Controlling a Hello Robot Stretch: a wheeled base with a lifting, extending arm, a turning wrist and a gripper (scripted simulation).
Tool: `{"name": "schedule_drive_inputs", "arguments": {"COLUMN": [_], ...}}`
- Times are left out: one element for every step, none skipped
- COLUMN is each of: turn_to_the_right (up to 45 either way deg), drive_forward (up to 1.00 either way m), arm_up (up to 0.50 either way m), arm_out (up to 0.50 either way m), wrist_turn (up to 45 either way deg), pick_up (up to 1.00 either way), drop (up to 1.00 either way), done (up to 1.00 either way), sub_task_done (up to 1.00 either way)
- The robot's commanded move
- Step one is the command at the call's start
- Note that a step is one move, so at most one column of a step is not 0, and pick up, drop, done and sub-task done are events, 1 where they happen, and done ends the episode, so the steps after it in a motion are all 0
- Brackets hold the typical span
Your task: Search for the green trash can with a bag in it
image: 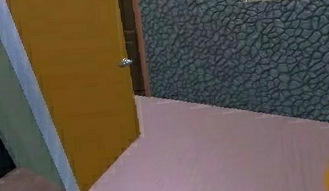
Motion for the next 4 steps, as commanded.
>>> {"name": "schedule_drive_inputs", "arguments": {"turn_to_the_right": [0.0,3.0,0.0,-36.0], "drive_forward": [1.00,0.00,1.00,0.00], "arm_up": [0.00,0.00,0.00,0.00], "arm_out": [0.00,0.00,0.00,0.00], "wrist_turn": [0.0,0.0,0.0,0.0], "pick_up": [0.00,0.00,0.00,0.00], "drop": [0.00,0.00,0.00,0.00], "done": [0.00,0.00,0.00,0.00], "sub_task_done": [0.00,0.00,0.00,0.00]}}
